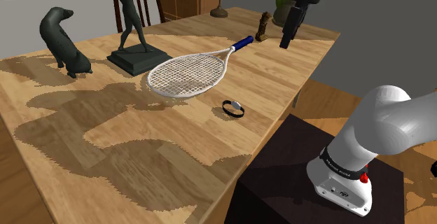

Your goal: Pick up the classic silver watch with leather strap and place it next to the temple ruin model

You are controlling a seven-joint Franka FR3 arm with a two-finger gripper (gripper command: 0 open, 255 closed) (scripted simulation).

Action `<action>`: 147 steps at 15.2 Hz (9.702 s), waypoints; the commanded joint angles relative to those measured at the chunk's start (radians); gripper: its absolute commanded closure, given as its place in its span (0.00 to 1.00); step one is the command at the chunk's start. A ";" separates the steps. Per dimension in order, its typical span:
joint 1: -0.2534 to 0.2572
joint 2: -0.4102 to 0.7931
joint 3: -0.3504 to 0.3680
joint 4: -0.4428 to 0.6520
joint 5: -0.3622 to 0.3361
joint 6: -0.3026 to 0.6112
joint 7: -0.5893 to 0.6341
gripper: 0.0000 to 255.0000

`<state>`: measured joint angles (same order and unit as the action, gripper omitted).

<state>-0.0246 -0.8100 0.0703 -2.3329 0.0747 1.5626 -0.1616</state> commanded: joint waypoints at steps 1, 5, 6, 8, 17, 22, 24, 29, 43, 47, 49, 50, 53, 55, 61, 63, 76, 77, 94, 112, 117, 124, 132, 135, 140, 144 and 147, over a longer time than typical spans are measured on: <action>0.000 0.000 0.000 0.000 0.000 0.000 0.000 0.00; 0.019 -0.018 0.098 -0.082 0.052 0.100 0.107 0.00; 0.024 -0.018 0.123 -0.099 0.065 0.127 0.134 0.00; 0.033 -0.012 0.176 -0.127 0.090 0.180 0.188 0.00; 0.044 0.099 0.415 -0.177 0.161 0.417 0.421 0.00; 0.042 0.123 0.433 -0.227 0.169 0.492 0.421 0.00; 0.040 0.139 0.443 -0.251 0.172 0.531 0.422 0.00; 0.040 0.139 0.443 -0.251 0.172 0.531 0.422 0.00; 0.039 0.135 0.439 -0.241 0.170 0.517 0.421 1.00; 0.037 0.122 0.423 -0.196 0.161 0.459 0.418 1.00; 0.035 0.117 0.416 -0.173 0.157 0.431 0.416 1.00; 0.034 0.115 0.412 -0.161 0.154 0.418 0.416 1.00; 0.031 0.111 0.402 -0.124 0.147 0.377 0.414 1.00; 0.029 0.110 0.396 -0.098 0.143 0.350 0.414 1.00; 0.022 0.112 0.379 -0.018 0.129 0.272 0.412 1.00; 0.019 0.114 0.374 0.010 0.124 0.246 0.412 1.00; 0.000 0.151 0.349 0.208 0.096 0.084 0.413 1.00; -0.001 0.156 0.347 0.225 0.094 0.071 0.413 1.00; -0.059 0.173 0.128 0.282 -0.003 0.011 0.173 1.00; -0.165 0.399 -0.210 0.445 -0.114 0.075 -0.240 1.00; -0.190 0.518 -0.299 0.559 -0.105 0.080 -0.356 1.00; -0.238 0.730 -0.416 0.782 -0.041 0.058 -0.526 1.00; -0.260 0.783 -0.443 0.772 -0.017 0.116 -0.578 1.00; -0.259 0.770 -0.441 0.716 -0.021 0.159 -0.577 1.00; -0.258 0.755 -0.439 0.631 -0.027 0.230 -0.577 1.00; -0.257 0.747 -0.439 0.569 -0.029 0.285 -0.578 1.00; -0.257 0.744 -0.438 0.525 -0.030 0.326 -0.579 1.00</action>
<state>-0.2825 -0.0667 -0.3687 -1.7939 0.0448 1.8736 -0.7416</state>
